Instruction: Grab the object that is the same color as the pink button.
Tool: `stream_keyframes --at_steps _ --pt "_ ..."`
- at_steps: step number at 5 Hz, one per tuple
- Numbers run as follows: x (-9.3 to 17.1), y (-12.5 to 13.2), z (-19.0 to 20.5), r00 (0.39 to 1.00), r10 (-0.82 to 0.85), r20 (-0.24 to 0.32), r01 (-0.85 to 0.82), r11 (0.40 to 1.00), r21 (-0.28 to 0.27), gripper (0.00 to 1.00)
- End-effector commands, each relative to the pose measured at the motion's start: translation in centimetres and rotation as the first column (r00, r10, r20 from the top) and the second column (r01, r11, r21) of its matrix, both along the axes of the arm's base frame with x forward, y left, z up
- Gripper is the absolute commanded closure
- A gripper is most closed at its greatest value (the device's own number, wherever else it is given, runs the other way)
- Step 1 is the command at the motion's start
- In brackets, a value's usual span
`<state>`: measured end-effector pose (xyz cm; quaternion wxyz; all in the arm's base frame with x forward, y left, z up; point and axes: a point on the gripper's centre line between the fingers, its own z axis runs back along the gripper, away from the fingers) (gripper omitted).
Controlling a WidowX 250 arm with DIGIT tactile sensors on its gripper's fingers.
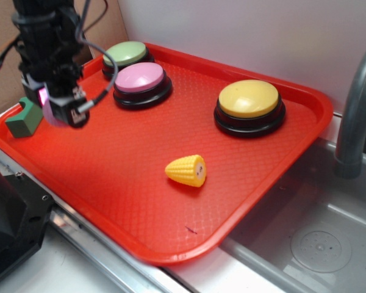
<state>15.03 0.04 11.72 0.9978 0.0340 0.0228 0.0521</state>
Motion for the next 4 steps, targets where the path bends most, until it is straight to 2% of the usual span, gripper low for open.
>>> stream_keyframes --at_steps 1,2,3,4 --pt "1.7 2.3 9.9 0.986 0.14 0.093 -0.138 0.99 -0.028 1.0" --pt "1.6 3.4 10.1 0.981 0.161 0.106 -0.157 0.987 -0.045 1.0" --pt "1.4 3.4 8.8 0.982 0.173 0.077 -0.173 0.985 -0.004 1.0" --pt "1.4 3.4 8.8 0.982 0.173 0.077 -0.173 0.985 -0.004 0.0"
